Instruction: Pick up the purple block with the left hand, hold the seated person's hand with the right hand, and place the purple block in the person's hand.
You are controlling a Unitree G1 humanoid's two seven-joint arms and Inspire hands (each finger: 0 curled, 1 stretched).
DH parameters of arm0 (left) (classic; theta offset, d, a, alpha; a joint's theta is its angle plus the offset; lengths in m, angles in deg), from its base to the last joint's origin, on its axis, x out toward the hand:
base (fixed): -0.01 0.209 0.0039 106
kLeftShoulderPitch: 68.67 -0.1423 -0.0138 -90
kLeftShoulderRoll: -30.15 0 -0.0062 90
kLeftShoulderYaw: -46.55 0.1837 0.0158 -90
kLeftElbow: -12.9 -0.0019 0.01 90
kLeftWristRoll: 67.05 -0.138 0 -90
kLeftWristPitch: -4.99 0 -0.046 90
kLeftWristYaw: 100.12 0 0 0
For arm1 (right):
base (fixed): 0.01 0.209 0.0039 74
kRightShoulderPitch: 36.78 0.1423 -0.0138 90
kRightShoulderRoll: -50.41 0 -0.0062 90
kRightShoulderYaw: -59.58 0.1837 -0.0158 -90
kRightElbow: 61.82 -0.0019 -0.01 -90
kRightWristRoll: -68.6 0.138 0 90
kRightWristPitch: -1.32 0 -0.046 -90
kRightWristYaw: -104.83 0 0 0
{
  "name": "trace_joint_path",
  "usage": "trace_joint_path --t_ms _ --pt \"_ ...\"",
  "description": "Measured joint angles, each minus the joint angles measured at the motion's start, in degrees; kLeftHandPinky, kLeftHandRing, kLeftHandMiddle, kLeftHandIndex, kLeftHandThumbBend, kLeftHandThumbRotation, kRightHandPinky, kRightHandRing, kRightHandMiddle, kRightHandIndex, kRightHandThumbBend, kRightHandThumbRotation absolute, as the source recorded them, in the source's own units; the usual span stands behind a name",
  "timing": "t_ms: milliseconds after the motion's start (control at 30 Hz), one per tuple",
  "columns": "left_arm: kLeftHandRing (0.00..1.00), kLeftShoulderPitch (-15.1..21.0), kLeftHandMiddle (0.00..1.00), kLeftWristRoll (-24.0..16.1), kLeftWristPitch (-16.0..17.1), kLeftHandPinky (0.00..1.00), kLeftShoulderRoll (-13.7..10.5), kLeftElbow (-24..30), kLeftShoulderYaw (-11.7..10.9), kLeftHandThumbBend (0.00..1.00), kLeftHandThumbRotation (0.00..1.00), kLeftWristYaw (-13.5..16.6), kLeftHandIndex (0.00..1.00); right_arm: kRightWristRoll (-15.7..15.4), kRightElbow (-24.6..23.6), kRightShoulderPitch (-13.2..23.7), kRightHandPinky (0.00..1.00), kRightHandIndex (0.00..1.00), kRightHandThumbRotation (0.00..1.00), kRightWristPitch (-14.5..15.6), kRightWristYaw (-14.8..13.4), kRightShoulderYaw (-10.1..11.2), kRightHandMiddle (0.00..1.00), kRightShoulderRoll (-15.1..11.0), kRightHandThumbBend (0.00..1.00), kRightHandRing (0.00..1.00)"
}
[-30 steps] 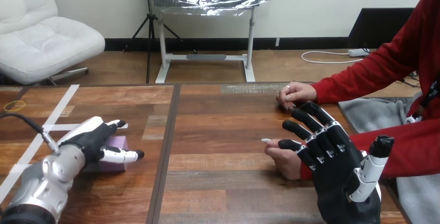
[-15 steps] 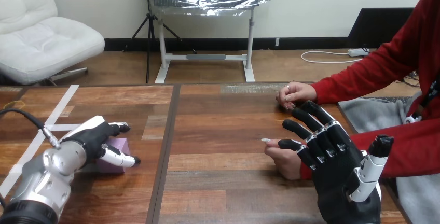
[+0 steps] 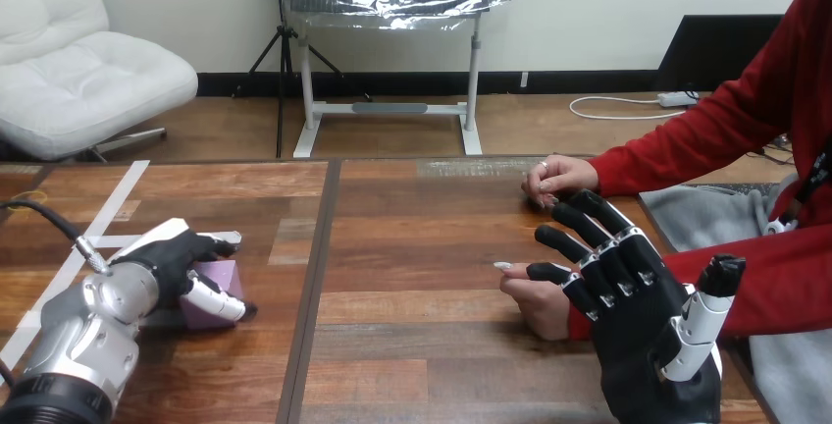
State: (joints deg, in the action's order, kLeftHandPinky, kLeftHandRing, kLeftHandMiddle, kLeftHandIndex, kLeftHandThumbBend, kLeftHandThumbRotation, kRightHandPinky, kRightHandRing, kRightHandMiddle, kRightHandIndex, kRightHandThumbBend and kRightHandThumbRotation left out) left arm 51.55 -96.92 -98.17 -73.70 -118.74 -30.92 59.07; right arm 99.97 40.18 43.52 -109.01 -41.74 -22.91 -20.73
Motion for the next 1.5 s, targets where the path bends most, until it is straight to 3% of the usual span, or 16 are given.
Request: trace_joint_path --t_ms 233,333,367,467,633,1000,1500 --pt "0.77 0.00 0.84 -0.30 -0.95 0.61 -0.44 1.48 0.07 0.71 0.00 0.45 0.78 -0.12 -0.26 -0.05 0.60 0.77 0.93 0.00 -0.01 -0.07 0.78 0.00 1.00 0.75" --pt "0.67 0.00 0.76 -0.31 -1.37 0.52 -0.53 1.95 0.08 0.71 0.00 0.80 0.75 -0.19 -0.30 -0.05 0.60 0.77 0.93 -0.01 -0.02 -0.09 0.78 0.00 1.00 0.75" --pt "0.56 0.00 0.66 -0.31 -1.48 0.43 -0.54 2.02 0.08 0.71 0.00 1.03 0.72 -0.23 -0.31 -0.05 0.60 0.76 0.93 -0.01 -0.02 -0.09 0.78 0.00 1.00 0.75" --pt "0.45 -0.01 0.55 -0.39 -1.84 0.34 -0.51 2.11 0.10 0.71 0.00 2.18 0.69 -0.37 -0.32 -0.07 0.60 0.76 0.93 -0.01 -0.06 -0.12 0.78 0.00 1.00 0.75" --pt "0.34 -0.05 0.43 -0.69 -3.12 0.25 -0.44 2.49 0.17 0.70 0.00 4.22 0.63 -0.47 -0.35 -0.18 0.60 0.76 0.93 -0.01 -0.17 -0.19 0.78 0.00 1.00 0.75" --pt "0.39 -0.22 0.46 -1.99 -4.25 0.30 -0.44 3.04 0.19 0.68 0.00 8.98 0.50 -0.57 -0.39 -0.50 0.60 0.76 0.93 -0.01 -0.38 -0.27 0.78 -0.01 1.00 0.75" --pt "0.38 -1.24 0.45 -2.06 -5.81 0.30 -0.36 5.93 0.19 0.72 0.00 9.68 0.47 -1.94 -0.38 -0.55 0.60 0.76 0.94 -0.39 -0.81 -0.26 0.78 -0.04 1.00 0.75"
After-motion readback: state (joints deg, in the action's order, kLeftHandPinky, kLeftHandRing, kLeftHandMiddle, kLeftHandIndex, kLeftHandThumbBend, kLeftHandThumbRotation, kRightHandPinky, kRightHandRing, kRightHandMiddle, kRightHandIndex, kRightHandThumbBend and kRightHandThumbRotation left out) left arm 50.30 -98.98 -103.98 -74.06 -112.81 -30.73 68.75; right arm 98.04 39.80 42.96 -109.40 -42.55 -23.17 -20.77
